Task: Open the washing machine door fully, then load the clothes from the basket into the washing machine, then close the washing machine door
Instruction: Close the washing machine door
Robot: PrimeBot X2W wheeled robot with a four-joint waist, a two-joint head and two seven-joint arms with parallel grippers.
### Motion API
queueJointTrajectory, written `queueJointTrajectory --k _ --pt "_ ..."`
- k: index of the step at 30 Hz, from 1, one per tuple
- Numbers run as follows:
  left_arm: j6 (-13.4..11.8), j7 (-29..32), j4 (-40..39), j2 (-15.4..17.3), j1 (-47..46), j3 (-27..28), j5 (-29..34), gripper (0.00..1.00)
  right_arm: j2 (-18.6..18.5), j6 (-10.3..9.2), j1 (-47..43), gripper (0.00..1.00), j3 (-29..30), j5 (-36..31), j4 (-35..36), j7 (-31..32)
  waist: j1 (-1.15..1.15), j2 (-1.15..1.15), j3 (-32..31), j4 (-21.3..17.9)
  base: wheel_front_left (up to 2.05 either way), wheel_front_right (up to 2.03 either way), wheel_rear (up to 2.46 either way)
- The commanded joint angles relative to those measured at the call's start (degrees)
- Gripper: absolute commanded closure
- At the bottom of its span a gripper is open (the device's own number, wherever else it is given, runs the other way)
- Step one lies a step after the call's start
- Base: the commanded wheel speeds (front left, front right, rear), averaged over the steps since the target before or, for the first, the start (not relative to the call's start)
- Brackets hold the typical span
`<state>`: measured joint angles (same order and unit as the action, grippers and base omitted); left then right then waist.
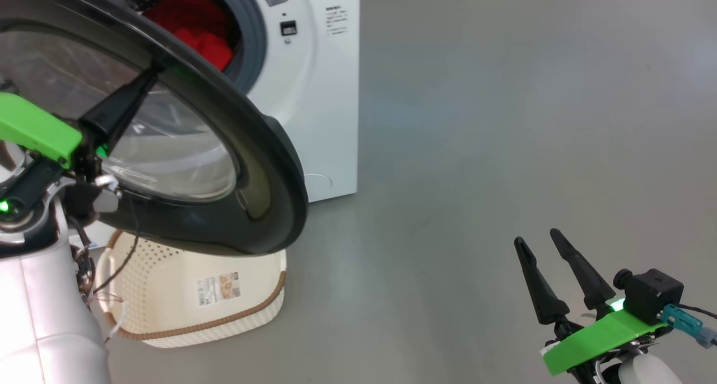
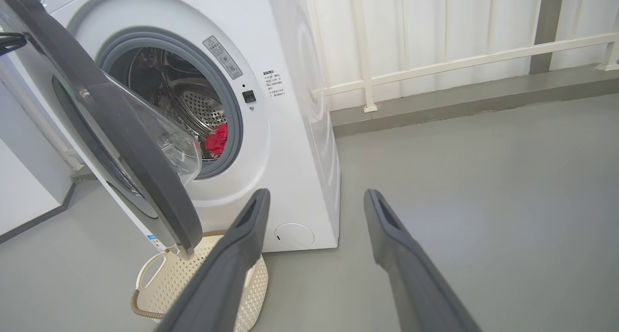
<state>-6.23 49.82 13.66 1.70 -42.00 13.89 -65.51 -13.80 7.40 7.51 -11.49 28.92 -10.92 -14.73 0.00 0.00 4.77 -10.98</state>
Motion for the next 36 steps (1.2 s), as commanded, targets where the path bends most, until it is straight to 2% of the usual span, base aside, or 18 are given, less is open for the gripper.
queueJointTrajectory --k 1,12,21,36 --pt "0.6 -1.1 -0.9 1.6 -2.6 1.3 1.5 1.0 -0.3 0.09 2.1 0.0 -0.9 0.7 1.5 -0.3 0.0 0.0 0.8 -1.4 0.0 0.0 0.0" --pt "1.5 -7.8 3.4 2.9 -5.6 2.4 4.7 1.0 0.1 0.09 2.7 0.0 -0.5 0.8 1.6 -0.3 0.0 0.0 2.3 -4.7 0.0 0.0 0.0" --pt "3.5 -12.0 7.6 3.6 -7.9 3.1 5.5 1.0 0.1 0.09 3.0 0.0 -0.5 0.8 1.5 -0.3 0.0 0.0 2.4 -6.5 0.0 0.0 0.0" --pt "5.1 -13.2 10.1 3.7 -8.3 2.8 5.4 1.0 0.2 0.09 2.8 0.0 -0.2 0.6 1.2 -0.3 0.0 0.0 1.9 -5.5 0.0 0.0 0.0"
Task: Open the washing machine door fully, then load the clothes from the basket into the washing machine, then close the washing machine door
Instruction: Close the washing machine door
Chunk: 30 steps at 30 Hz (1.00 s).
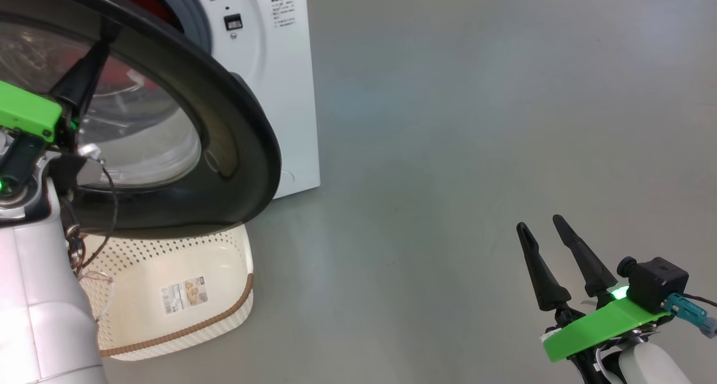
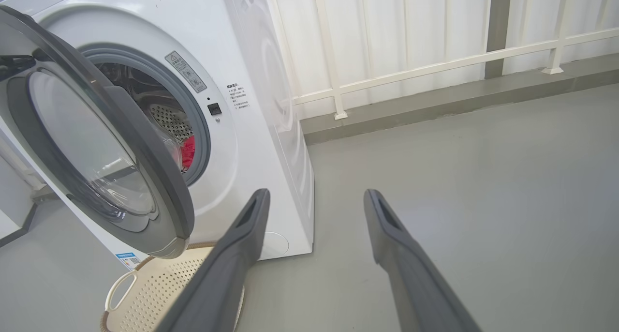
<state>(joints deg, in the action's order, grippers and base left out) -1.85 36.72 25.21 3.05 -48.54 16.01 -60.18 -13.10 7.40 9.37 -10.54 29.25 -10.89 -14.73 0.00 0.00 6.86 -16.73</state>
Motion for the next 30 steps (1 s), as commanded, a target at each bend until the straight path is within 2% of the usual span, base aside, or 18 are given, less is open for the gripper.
queueJointTrajectory --k 1,11,12,13,14,15,16,22,30 --pt "0.9 0.0 -1.4 2.3 -1.6 0.7 0.0 1.0 -0.6 0.09 0.9 0.0 -1.1 0.3 1.2 -0.3 0.0 0.0 -0.3 0.5 0.0 0.0 0.0" --pt "2.1 1.0 -2.4 2.0 0.7 -0.8 0.0 1.0 -1.2 0.09 0.3 0.0 -1.7 0.3 0.9 -0.3 0.0 0.0 -1.8 3.6 0.0 0.0 0.0" --pt "2.4 1.1 -2.8 2.1 1.1 -1.1 0.3 0.89 -1.2 0.09 0.3 0.0 -1.8 0.3 0.9 -0.3 0.0 0.0 -1.8 3.9 0.0 0.0 0.0" --pt "2.9 1.3 -3.2 2.2 1.6 -1.5 0.6 0.68 -1.3 0.09 0.3 0.0 -1.8 0.3 0.9 -0.3 0.0 0.0 -1.9 4.2 0.0 0.0 0.0" --pt "3.4 1.4 -3.6 2.3 2.2 -1.9 0.8 0.53 -1.3 0.09 0.2 0.0 -1.8 0.3 0.9 -0.3 0.0 0.0 -2.0 4.5 0.0 0.0 0.0" --pt "3.7 1.5 -4.0 2.4 2.8 -2.1 0.9 0.15 -1.3 0.09 0.2 0.0 -1.8 0.4 0.9 -0.3 0.0 0.0 -2.1 4.7 0.0 0.0 0.0" --pt "4.0 1.5 -4.4 2.5 3.3 -2.2 1.1 0.0 -1.4 0.09 0.1 0.0 -1.9 0.4 0.8 -0.3 0.0 0.0 -2.3 5.0 0.0 0.0 0.0" --pt "6.0 0.8 -7.7 4.1 8.0 -4.0 4.0 0.0 -1.7 0.09 -0.3 0.0 -2.1 0.4 0.6 -0.3 0.0 0.0 -3.4 6.4 0.0 0.0 0.0" --pt "8.4 -4.5 -13.8 6.1 16.8 -6.2 8.9 0.0 -1.7 0.09 -0.9 0.0 -1.9 0.4 0.9 -0.3 0.0 0.0 -3.6 7.9 0.0 0.0 0.0"
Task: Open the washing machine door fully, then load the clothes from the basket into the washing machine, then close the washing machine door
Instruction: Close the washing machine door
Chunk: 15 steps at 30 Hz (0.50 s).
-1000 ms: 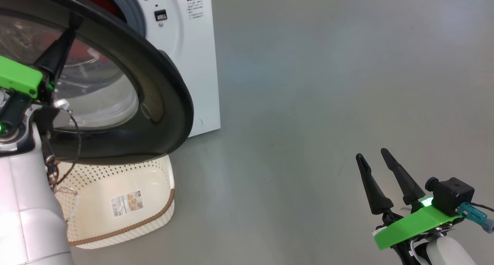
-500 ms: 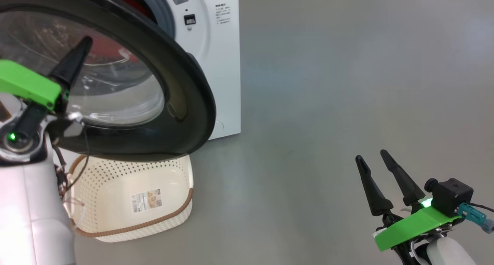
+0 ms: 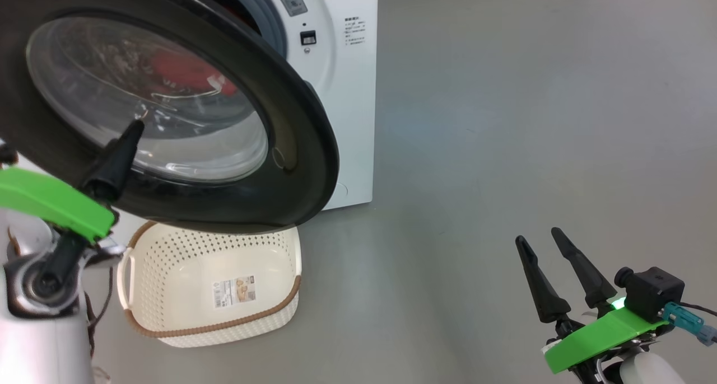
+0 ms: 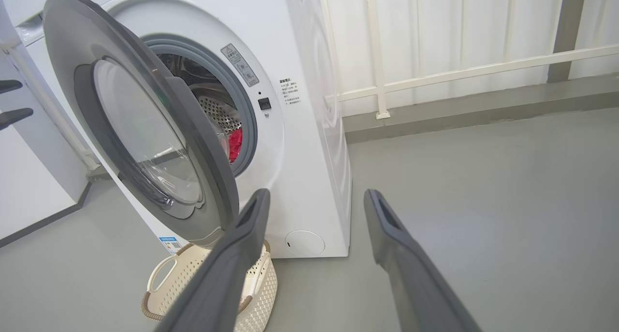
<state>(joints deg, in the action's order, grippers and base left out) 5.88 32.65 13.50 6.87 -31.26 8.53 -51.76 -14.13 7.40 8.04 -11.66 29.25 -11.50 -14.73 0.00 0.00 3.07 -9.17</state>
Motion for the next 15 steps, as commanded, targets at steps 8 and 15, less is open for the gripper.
queueJointTrajectory --k 8,15 --pt "1.4 -8.0 -7.4 2.9 7.4 0.1 3.9 0.0 -0.5 0.09 1.3 0.0 -0.3 0.4 1.8 -0.3 0.0 0.0 1.4 1.2 0.0 0.0 0.0" --pt "1.6 -17.8 -10.2 3.0 14.0 -3.0 8.0 0.0 -0.1 0.09 1.7 0.0 0.1 0.3 1.9 -0.3 0.0 0.0 1.9 1.9 0.0 0.0 0.0"
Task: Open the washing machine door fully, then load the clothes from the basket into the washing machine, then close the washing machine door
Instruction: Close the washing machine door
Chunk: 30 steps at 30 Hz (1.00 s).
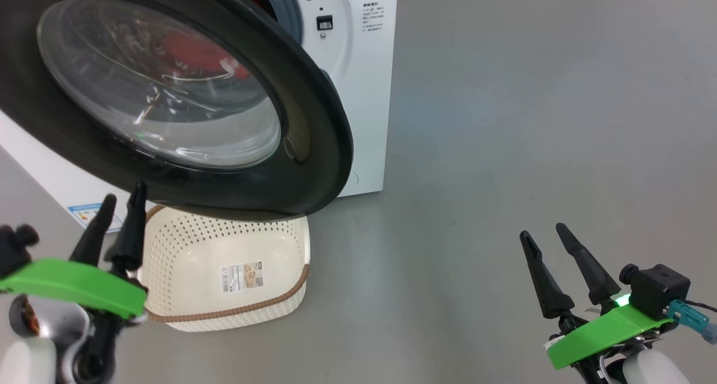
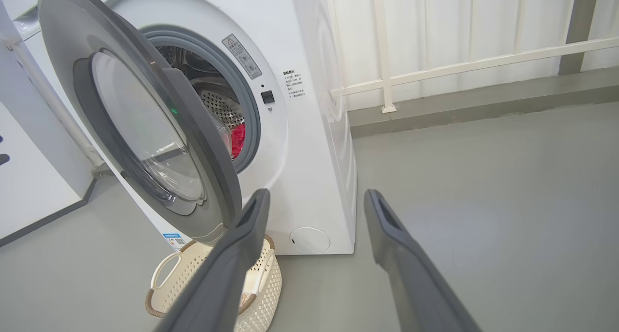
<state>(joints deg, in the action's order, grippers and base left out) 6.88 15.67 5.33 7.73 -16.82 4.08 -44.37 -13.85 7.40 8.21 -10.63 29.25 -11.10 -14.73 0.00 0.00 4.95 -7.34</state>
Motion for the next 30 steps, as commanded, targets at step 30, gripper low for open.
queueJointTrajectory --k 30 --pt "-0.9 -30.5 2.4 -1.3 16.4 -3.2 17.2 0.0 -0.8 0.09 1.0 0.0 -1.1 0.5 1.6 -0.3 0.0 0.0 -1.0 1.7 0.0 0.0 0.0"
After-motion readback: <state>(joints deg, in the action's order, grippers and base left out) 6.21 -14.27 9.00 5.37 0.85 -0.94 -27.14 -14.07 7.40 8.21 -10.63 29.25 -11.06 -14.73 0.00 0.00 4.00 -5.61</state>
